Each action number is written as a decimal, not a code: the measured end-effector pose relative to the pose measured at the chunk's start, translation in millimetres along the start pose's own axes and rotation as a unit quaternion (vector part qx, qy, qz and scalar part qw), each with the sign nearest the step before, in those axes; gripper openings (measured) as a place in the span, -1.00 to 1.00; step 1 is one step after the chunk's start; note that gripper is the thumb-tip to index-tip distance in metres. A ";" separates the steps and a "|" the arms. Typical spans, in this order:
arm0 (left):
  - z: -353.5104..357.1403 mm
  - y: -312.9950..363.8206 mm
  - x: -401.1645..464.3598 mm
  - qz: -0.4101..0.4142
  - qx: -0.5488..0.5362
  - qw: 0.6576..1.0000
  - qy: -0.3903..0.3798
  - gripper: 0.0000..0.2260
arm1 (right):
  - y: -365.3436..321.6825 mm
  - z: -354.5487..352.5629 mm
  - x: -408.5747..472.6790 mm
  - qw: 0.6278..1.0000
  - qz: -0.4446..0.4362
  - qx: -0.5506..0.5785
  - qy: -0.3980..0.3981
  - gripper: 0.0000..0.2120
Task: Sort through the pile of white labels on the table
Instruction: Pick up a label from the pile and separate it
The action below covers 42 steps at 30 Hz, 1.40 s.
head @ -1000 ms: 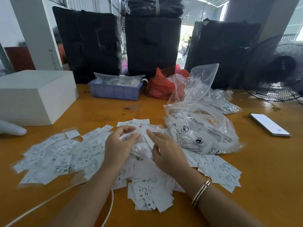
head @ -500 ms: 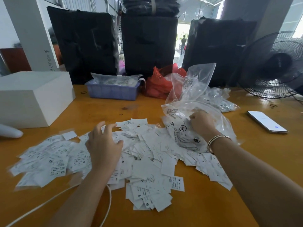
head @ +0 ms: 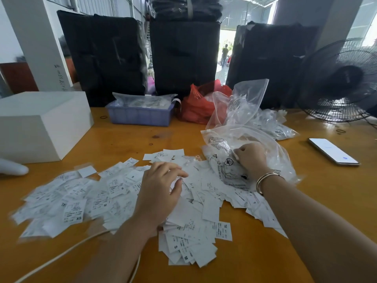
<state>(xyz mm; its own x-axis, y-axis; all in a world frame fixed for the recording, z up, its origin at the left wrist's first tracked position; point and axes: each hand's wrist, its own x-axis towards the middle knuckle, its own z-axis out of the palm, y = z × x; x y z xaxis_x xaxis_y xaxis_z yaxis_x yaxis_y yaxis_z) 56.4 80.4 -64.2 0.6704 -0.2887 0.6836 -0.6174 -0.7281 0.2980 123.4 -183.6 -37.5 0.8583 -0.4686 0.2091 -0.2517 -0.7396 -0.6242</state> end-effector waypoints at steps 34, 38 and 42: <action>-0.8 -1.5 1.0 -0.097 -0.110 0.989 -0.013 -0.85 | -42.2 -14.7 -47.3 0.945 -0.148 0.289 0.047 -0.89; -3.9 2.9 0.3 -0.179 -0.239 0.954 -0.019 -0.81 | -54.8 7.0 -94.1 0.879 -0.145 0.434 -0.136 -0.83; -8.3 2.1 2.2 -0.227 -0.338 0.912 -0.052 -0.55 | -56.8 23.1 -111.4 0.846 -0.129 0.474 -0.208 -0.80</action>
<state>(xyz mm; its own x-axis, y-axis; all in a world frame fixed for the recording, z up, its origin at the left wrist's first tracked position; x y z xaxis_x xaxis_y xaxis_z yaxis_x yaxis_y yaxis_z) 53.2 83.4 -56.6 0.9334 -0.1368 0.3317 -0.3564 -0.2469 0.9011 52.4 -78.2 -42.7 0.9625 0.0055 0.2713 0.2711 0.0200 -0.9623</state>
